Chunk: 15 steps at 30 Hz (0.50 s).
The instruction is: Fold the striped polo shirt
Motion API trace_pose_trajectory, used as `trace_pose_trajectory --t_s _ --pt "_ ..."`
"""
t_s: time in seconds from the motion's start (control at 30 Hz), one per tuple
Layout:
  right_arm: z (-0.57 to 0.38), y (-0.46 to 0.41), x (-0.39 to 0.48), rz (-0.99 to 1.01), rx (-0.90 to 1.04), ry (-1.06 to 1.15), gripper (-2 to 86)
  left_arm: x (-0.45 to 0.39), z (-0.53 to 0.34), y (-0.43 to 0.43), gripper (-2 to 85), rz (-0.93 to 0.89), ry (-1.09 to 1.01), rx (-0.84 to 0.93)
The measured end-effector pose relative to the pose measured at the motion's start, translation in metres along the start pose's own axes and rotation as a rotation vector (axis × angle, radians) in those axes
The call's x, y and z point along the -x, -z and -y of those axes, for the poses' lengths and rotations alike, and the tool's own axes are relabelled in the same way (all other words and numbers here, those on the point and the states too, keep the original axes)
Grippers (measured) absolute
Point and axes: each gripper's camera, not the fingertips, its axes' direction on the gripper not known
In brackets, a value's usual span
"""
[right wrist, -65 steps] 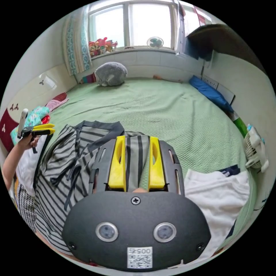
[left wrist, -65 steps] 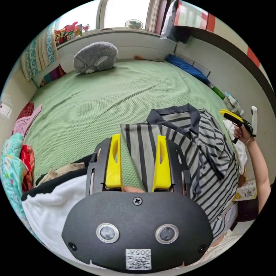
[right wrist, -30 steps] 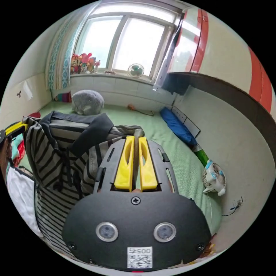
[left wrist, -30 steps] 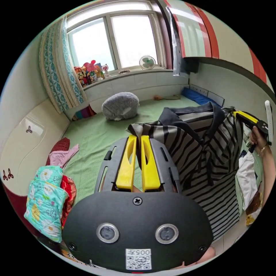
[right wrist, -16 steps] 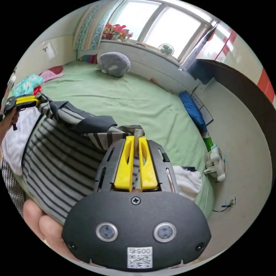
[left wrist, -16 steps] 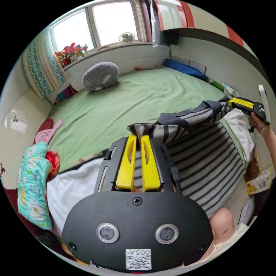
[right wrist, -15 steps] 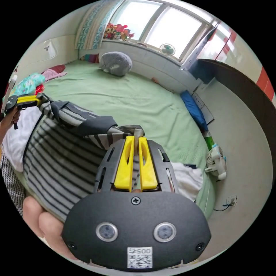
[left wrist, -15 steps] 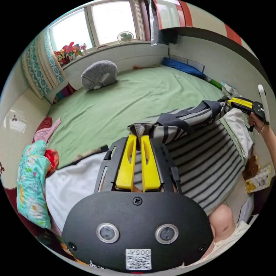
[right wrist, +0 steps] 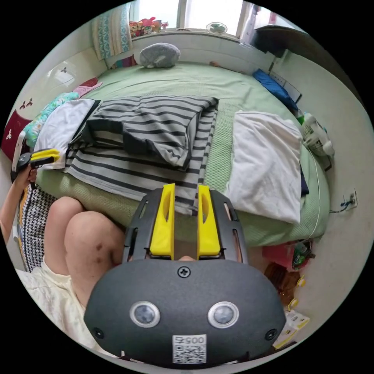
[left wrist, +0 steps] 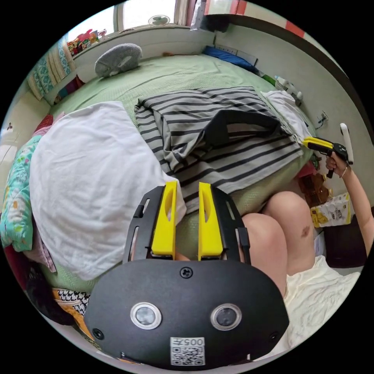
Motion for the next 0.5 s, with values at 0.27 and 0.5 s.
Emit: trace_pose_trajectory --t_s 0.27,0.5 --pt "-0.016 -0.017 -0.029 -0.018 0.054 -0.129 7.6 -0.028 -0.040 0.005 13.2 0.033 0.065 -0.147" --pt "-0.014 -0.042 -0.043 0.000 0.153 -0.228 4.8 -0.036 -0.066 -0.042 12.4 0.052 0.116 -0.009"
